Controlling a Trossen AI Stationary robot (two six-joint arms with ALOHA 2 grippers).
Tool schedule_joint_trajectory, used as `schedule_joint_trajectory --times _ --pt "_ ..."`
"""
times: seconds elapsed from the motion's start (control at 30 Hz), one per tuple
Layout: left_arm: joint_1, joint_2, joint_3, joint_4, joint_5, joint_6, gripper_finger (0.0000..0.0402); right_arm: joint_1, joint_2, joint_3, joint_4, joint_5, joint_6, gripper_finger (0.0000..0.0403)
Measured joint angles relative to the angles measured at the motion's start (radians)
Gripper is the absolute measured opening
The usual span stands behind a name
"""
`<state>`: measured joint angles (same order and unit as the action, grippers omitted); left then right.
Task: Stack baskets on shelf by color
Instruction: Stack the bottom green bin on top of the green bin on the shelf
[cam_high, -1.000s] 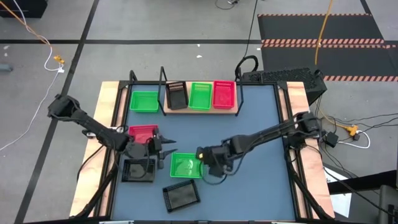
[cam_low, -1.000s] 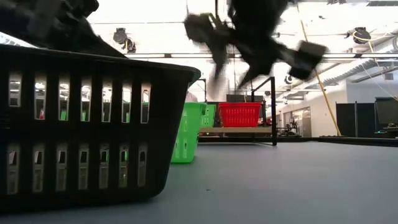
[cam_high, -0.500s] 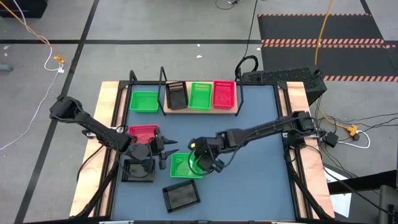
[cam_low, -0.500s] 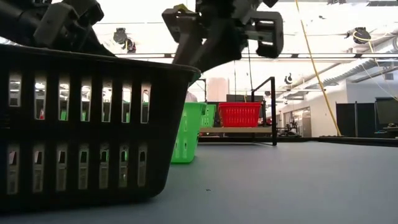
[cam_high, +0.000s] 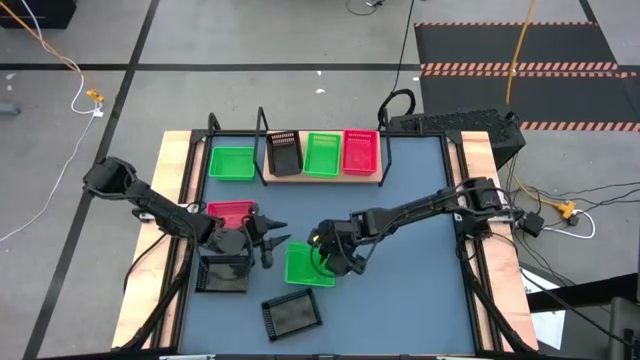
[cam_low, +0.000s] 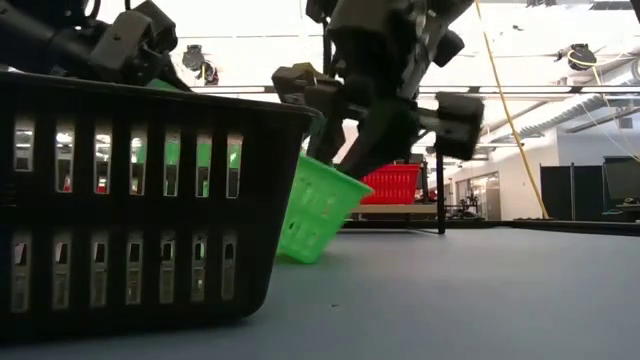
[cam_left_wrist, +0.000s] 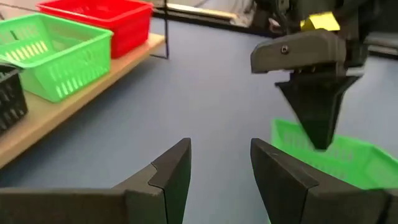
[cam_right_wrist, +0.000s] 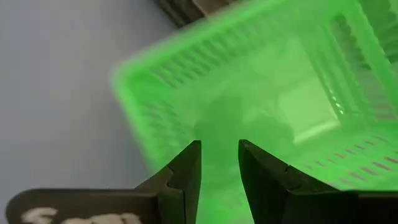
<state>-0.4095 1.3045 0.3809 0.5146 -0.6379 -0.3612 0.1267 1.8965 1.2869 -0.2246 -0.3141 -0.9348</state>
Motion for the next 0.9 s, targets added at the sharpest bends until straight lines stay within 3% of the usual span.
schedule_joint_trajectory --times 0.23,0.4,0.53,0.67,0.8,0.9 --pt "0.024 0.0 0.0 0.044 -0.001 0.038 0.0168 -0.002 -0.063 0.0 -0.038 0.076 -0.134 0.01" --pt "0.027 0.0 0.0 0.043 0.0 0.057 0.0168 -0.005 -0.11 0.001 -0.076 0.074 -0.156 0.01" --pt "0.028 0.0 0.0 0.053 -0.001 0.081 0.0168 -0.009 -0.098 -0.017 -0.117 0.076 -0.272 0.01" --pt "0.031 0.0 0.0 0.078 -0.001 0.104 0.0168 -0.008 -0.077 -0.103 -0.027 0.088 -0.431 0.01" --pt "0.038 0.0 0.0 0.091 0.0 0.123 0.0168 -0.006 -0.08 -0.198 0.253 0.074 -0.428 0.01" --pt "0.046 0.0 0.0 0.091 -0.001 0.123 0.0168 -0.005 -0.08 -0.224 0.332 0.074 -0.394 0.0099"
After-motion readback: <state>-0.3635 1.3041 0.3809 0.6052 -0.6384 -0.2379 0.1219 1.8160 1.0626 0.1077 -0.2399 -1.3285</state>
